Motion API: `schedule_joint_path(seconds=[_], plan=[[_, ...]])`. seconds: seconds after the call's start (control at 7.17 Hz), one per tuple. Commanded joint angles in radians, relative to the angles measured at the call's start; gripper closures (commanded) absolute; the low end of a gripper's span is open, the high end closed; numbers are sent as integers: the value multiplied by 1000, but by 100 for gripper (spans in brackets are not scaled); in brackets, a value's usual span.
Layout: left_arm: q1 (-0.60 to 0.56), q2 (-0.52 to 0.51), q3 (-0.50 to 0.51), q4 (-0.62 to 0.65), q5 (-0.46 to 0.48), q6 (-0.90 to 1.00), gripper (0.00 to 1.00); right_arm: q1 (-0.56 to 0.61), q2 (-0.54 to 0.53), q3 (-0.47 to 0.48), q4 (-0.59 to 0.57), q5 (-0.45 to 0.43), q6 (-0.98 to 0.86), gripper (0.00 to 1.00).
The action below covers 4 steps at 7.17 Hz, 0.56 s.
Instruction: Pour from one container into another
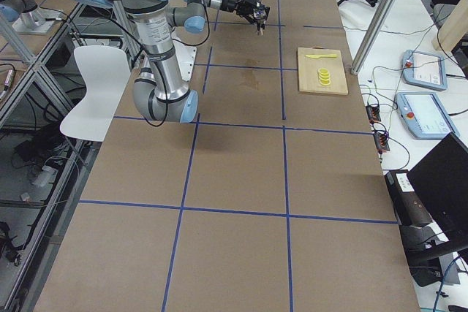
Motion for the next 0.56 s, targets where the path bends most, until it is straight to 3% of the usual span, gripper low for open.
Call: schedule_joint_path(seconds=[0.0,0.42], plan=[[-42,8,-14,-8,0,-60,100,0,0,3,0,0,0,100],[-113,81,-83,-9,0,-165,100,0,0,3,0,0,1,100]])
